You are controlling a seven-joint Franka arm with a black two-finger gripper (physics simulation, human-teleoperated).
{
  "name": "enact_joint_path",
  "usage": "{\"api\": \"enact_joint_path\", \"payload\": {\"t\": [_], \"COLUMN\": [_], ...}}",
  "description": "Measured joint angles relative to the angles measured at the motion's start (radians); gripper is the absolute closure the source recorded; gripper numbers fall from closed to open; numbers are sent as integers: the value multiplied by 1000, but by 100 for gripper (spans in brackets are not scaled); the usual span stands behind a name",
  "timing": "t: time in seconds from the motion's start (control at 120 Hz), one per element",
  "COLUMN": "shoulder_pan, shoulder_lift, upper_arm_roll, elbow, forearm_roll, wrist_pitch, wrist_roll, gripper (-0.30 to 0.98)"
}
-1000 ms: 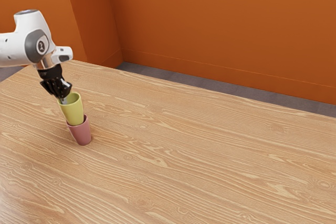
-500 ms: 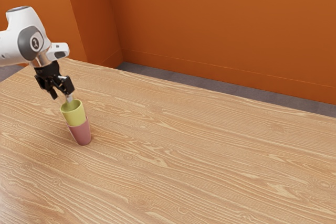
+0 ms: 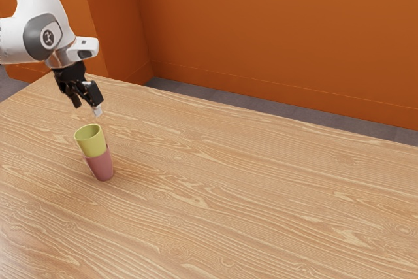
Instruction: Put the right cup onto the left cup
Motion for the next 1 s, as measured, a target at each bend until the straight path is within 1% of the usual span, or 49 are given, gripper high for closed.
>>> {"api": "enact_joint_path", "payload": {"t": [0.05,0.092,0.133,0.208,0.258,0.383,0.475,0.542,0.725,1.0], "shoulder_pan": [16,5,-37,-149,-177,-161,-159,-158,-160,-160], "shoulder_lift": [25,46,70,100,116,157,179,182,177,174], "upper_arm_roll": [-37,-63,-89,-114,-124,-132,-133,-139,-149,-153], "elbow": [40,71,104,142,170,281,378,421,438,436], "forearm_roll": [0,-1,-2,-4,-4,-4,-5,-4,-2,2], "wrist_pitch": [-3,-5,-7,-9,-12,-53,-113,-157,-227,-257], "wrist_roll": [0,0,0,0,0,-3,-12,-21,-57,-97], "gripper": [1,1,1,1,1,0,0,0,0,0]}}
